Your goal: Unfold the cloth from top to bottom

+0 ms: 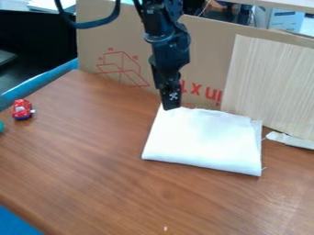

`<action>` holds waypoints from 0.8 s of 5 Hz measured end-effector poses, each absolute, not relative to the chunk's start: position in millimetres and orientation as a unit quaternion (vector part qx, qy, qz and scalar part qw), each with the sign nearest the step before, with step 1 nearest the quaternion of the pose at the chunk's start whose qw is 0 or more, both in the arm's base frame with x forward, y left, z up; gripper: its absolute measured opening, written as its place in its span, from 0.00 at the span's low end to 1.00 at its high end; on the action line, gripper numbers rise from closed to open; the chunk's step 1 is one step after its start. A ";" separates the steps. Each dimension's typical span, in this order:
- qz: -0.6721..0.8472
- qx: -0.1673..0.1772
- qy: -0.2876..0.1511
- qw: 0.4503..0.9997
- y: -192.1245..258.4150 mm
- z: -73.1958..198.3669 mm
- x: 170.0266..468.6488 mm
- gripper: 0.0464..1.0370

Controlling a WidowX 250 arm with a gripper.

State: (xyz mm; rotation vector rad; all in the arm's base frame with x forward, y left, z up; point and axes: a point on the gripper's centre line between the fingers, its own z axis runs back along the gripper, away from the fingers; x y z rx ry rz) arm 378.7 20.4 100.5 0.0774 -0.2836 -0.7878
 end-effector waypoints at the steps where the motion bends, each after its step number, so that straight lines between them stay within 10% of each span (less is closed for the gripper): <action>1: -0.382 0.029 -0.122 0.916 20.3 87.8 377.5 0.96; 4: -0.413 0.031 -0.117 0.903 -16.2 46.6 432.9 0.96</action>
